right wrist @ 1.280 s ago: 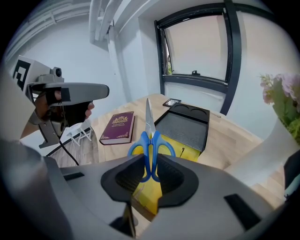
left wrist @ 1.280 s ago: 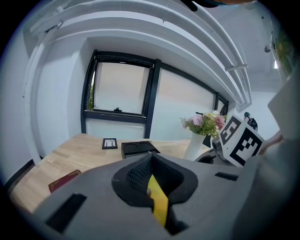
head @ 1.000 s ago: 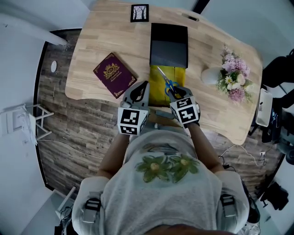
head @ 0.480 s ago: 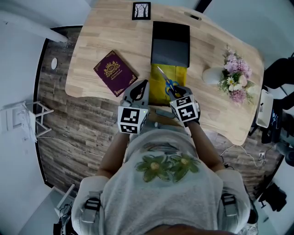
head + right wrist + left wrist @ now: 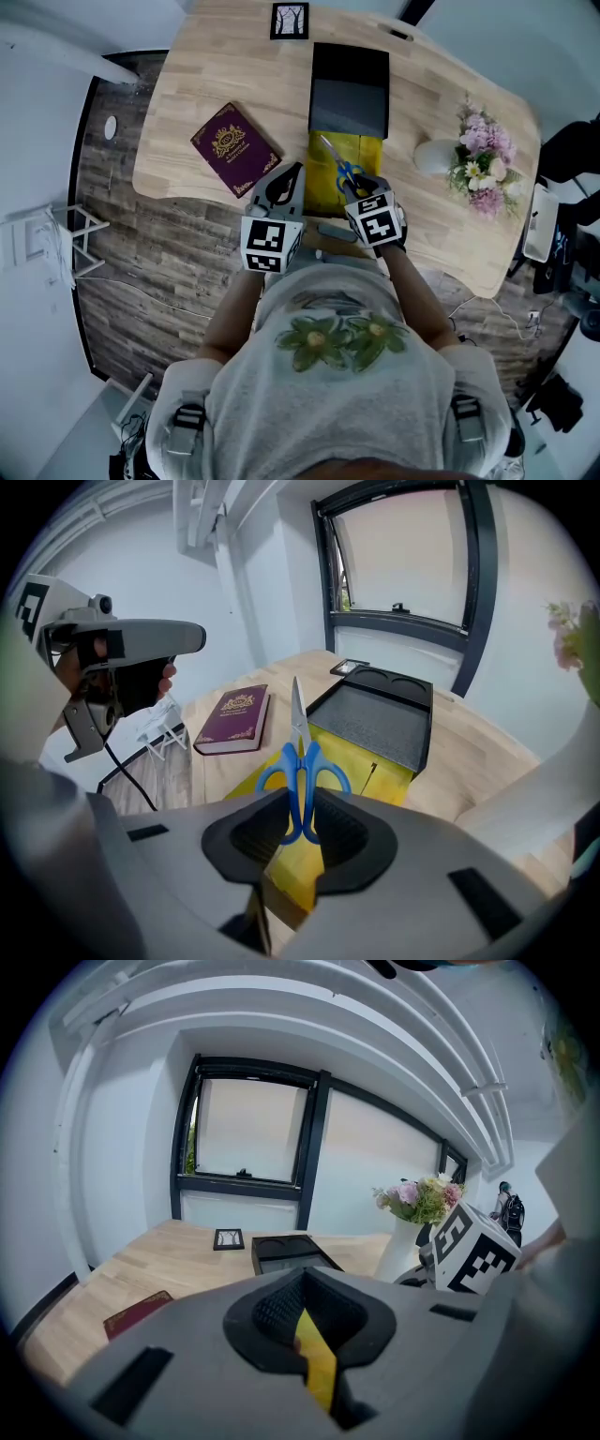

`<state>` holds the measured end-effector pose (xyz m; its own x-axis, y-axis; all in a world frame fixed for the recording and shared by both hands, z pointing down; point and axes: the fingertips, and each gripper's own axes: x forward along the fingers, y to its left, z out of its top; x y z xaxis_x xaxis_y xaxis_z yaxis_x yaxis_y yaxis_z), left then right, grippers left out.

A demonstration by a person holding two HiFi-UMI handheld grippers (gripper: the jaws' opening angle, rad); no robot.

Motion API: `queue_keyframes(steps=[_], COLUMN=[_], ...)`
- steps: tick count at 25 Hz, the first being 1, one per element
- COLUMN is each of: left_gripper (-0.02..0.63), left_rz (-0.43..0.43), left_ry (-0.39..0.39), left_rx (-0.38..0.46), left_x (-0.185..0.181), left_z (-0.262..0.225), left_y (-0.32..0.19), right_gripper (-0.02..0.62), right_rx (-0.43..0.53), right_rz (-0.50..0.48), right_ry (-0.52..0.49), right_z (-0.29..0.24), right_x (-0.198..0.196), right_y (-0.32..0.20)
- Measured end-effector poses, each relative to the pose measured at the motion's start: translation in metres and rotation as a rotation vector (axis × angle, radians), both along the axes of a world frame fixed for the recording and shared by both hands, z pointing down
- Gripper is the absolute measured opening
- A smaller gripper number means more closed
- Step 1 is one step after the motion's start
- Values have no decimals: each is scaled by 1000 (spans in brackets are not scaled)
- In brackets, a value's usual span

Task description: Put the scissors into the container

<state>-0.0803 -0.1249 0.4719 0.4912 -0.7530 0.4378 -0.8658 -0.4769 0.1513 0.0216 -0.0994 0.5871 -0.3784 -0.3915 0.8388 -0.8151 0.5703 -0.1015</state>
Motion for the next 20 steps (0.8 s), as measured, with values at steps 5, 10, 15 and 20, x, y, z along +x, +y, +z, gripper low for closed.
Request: queue_keyframes(steps=[5, 10, 15, 20], left_gripper=[6, 7, 8, 8], left_rz=[1, -2, -4, -6], left_ry=[-4, -7, -8, -10], left_rx=[-6, -15, -20, -27], left_x=[-1, -1, -2, -3], left_z=[3, 7, 9, 11], left_y=[-2, -4, -5, -6], right_gripper=[80, 80, 80, 80], right_rx=[-8, -23, -39, -50], right_rz=[-2, -3, -5, 1], right_ry=[8, 15, 24, 31], right_z=[8, 13, 22, 28], right_x=[1, -1, -1, 0], right_y=[-1, -2, -3, -4])
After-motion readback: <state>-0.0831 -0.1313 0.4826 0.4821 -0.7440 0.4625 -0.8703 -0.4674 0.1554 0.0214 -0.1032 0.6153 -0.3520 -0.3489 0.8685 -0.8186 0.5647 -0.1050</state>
